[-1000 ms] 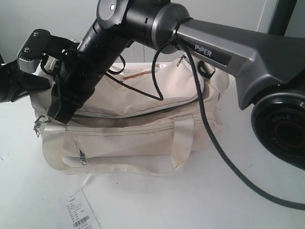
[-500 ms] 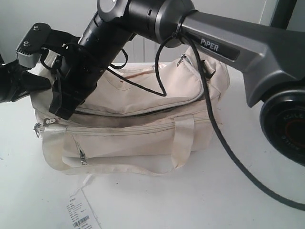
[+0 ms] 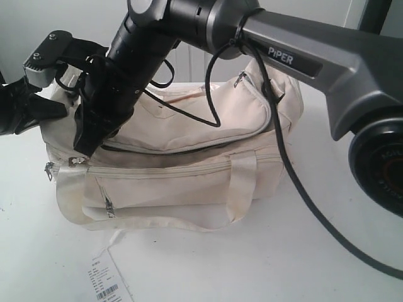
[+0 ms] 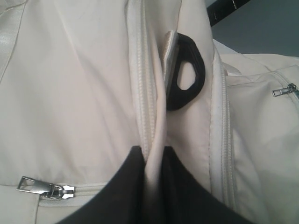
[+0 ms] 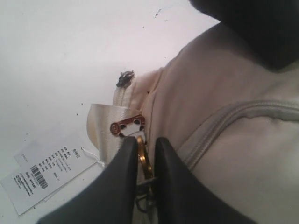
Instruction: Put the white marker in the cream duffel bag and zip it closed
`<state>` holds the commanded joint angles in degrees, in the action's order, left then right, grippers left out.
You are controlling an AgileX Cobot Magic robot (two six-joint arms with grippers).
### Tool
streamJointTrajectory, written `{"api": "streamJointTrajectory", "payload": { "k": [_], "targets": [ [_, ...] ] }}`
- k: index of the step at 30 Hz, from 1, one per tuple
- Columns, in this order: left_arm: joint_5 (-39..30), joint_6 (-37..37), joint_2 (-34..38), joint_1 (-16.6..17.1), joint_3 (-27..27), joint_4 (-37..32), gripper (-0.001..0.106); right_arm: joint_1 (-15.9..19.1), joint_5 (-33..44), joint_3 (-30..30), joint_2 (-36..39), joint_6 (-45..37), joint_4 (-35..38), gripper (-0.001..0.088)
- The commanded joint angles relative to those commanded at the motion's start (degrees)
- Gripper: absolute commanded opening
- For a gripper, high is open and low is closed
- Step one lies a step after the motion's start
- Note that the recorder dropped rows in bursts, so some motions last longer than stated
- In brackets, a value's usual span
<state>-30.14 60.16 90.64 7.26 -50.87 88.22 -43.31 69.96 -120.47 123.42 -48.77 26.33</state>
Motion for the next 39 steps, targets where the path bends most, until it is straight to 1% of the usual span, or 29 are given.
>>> {"api": "streamJointTrajectory", "payload": {
  "k": [8,14,18,20,23,27,29,35,39],
  "targets": [
    [0.1,0.0,0.0,0.0,0.1,0.0,0.000,0.0,0.0,0.0,0.0,5.5,-2.5,0.0000],
    [0.1,0.0,0.0,0.0,0.1,0.0,0.000,0.0,0.0,0.0,-1.4,8.4,-2.6,0.0000],
    [0.1,0.0,0.0,0.0,0.1,0.0,0.000,0.0,0.0,0.0,-1.9,16.7,-2.6,0.0000],
    [0.1,0.0,0.0,0.0,0.1,0.0,0.000,-0.1,0.0,0.0,-1.9,18.2,-2.6,0.0000],
    [0.1,0.0,0.0,0.0,0.1,0.0,0.000,-0.1,0.0,0.0,-1.9,16.8,-2.6,0.0000],
    [0.1,0.0,0.0,0.0,0.1,0.0,0.000,-0.1,0.0,0.0,-1.9,13.1,-2.3,0.0000],
    [0.1,0.0,0.0,0.0,0.1,0.0,0.000,-0.1,0.0,0.0,-1.9,9.9,-2.2,0.0000],
    [0.1,0.0,0.0,0.0,0.1,0.0,0.000,-0.1,0.0,0.0,-1.9,7.6,-2.2,0.0000],
    [0.2,0.0,0.0,0.0,0.1,0.0,0.000,-0.1,0.0,0.0,-2.1,7.4,-2.2,0.0000]
  ]
}}
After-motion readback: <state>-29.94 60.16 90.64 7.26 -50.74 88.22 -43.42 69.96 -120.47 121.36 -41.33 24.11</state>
